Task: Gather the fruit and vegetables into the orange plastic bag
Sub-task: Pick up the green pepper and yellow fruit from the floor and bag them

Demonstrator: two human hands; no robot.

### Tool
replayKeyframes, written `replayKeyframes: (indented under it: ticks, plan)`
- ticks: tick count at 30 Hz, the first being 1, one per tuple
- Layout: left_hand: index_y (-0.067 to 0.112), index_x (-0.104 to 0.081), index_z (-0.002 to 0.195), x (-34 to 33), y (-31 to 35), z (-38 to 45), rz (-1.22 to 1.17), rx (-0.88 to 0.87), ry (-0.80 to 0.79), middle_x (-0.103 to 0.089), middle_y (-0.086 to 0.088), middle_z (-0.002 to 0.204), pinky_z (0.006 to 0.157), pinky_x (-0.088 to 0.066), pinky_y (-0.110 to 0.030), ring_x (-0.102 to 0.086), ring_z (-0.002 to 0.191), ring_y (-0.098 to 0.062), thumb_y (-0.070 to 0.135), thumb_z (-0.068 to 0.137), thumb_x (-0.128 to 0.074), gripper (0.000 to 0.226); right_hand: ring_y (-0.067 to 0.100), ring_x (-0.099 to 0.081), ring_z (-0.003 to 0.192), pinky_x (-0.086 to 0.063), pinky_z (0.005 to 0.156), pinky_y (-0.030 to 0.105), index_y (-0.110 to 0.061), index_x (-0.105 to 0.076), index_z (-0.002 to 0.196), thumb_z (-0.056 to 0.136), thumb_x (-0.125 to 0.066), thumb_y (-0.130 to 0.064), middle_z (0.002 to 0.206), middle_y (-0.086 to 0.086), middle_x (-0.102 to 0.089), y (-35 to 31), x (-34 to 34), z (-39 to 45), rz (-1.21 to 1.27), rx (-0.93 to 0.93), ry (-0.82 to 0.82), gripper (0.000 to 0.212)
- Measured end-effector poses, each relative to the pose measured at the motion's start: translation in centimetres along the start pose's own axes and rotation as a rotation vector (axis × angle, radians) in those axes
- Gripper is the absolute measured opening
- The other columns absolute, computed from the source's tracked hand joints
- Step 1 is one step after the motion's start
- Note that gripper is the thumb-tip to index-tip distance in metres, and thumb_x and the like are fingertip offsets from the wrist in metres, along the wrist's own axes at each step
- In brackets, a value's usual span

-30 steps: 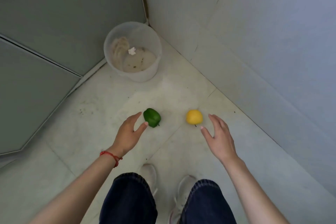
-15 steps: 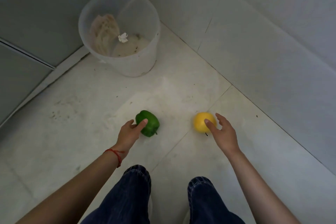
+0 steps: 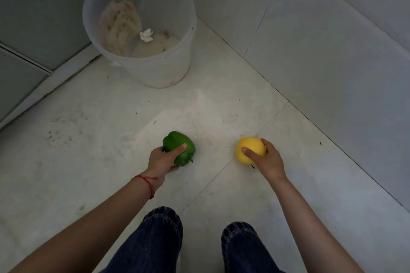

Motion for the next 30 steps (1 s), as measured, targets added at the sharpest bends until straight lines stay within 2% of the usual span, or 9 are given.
replayKeyframes:
  ticks: [2,4,7,12,14,17,20,23,30]
  plan:
    - [-0.004,-0.047,0.122,-0.1,-0.1,0.0,-0.038,0.022,-0.006,-0.054,-0.015,0.115,0.08,-0.054,-0.039,-0.057,0.103,-0.03,0.021,0.073,-0.074,0.061,0.025,-0.047,0.119,-0.038,0.045,0.008,-0.013,-0.036,0.138,0.078,-0.069,-0.031,0.139,0.009,-0.044,0.1,0.0,0.0,0.028,-0.007,0.012,0.071]
    - [-0.004,-0.047,0.122,-0.3,-0.1,0.1,-0.064,0.042,-0.02,-0.053,-0.015,0.114,0.084,-0.052,-0.04,-0.057,0.105,-0.03,0.02,0.074,-0.074,0.06,0.026,-0.048,0.118,-0.037,0.054,0.01,-0.014,-0.038,0.137,0.077,-0.07,-0.032,0.138,0.009,-0.046,0.2,0.0,0.2,0.039,-0.007,0.02,0.07]
    - [-0.004,-0.045,0.123,-0.6,0.0,0.2,-0.115,0.07,-0.063,-0.052,-0.013,0.113,0.087,-0.051,-0.041,-0.056,0.102,-0.027,0.019,0.076,-0.072,0.059,0.027,-0.049,0.119,-0.041,0.08,0.026,-0.015,-0.041,0.134,0.075,-0.072,-0.034,0.136,0.009,-0.048,0.5,0.0,0.4,0.071,-0.012,0.021,0.069]
    - [-0.003,-0.042,0.126,-1.6,0.2,-0.5,-0.162,0.093,-0.162,-0.052,-0.014,0.119,0.084,-0.05,-0.038,-0.056,0.102,-0.025,0.018,0.077,-0.07,0.06,0.029,-0.052,0.116,-0.047,0.096,0.043,-0.017,-0.045,0.131,0.072,-0.075,-0.035,0.133,0.009,-0.05,0.6,0.3,0.0,0.143,-0.027,0.019,0.069]
    - [-0.001,-0.039,0.13,-1.6,0.5,-1.0,-0.16,0.093,-0.178,-0.05,-0.014,0.125,0.082,-0.051,-0.038,-0.054,0.108,-0.026,0.018,0.076,-0.071,0.065,0.029,-0.053,0.114,-0.047,0.095,0.049,-0.018,-0.047,0.13,0.07,-0.075,-0.035,0.131,0.009,-0.051,0.3,0.7,-0.5,0.192,-0.032,0.012,0.068]
    - [0.002,-0.036,0.134,-1.0,1.0,-2.3,-0.159,0.093,-0.169,-0.047,-0.015,0.13,0.082,-0.051,-0.039,-0.051,0.115,-0.028,0.016,0.075,-0.072,0.071,0.027,-0.055,0.112,-0.048,0.095,0.05,-0.018,-0.049,0.127,0.07,-0.075,-0.035,0.12,0.004,-0.053,-0.2,1.3,-1.8,0.248,-0.03,0.0,0.065]
    - [0.001,-0.036,0.134,-0.1,1.7,-4.6,-0.184,0.097,-0.158,-0.049,-0.017,0.129,0.08,-0.051,-0.038,-0.053,0.114,-0.029,0.016,0.075,-0.071,0.07,0.026,-0.056,0.109,-0.049,0.094,0.05,-0.018,-0.052,0.125,0.07,-0.076,-0.032,0.114,0.001,-0.054,-1.0,2.3,-4.1,0.3,-0.032,0.002,0.061]
    - [-0.001,-0.039,0.13,0.9,3.1,-8.5,-0.192,0.094,-0.176,-0.052,-0.019,0.125,0.076,-0.053,-0.037,-0.057,0.108,-0.029,0.014,0.076,-0.07,0.064,0.025,-0.058,0.106,-0.05,0.093,0.049,-0.018,-0.054,0.121,0.072,-0.075,-0.027,0.111,0.002,-0.058,-2.3,4.1,-7.9,0.357,-0.02,0.004,0.054]
    - [-0.001,-0.04,0.126,3.4,6.8,-20.2,-0.196,0.074,-0.167,-0.058,-0.012,0.102,0.079,-0.054,-0.042,-0.061,0.096,-0.029,0.011,0.078,-0.068,0.057,0.023,-0.061,0.101,-0.051,0.092,0.049,-0.016,-0.056,0.12,0.072,-0.076,-0.026,0.108,0.003,-0.062,-6.0,9.9,-18.3,0.419,-0.028,0.0,0.053]
Point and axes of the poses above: each hand's wrist, its own z-axis towards the middle knuckle, its own x-axis out of the back of the hand, y = z × x, the point moved 6 cm from there along z, towards the middle knuckle
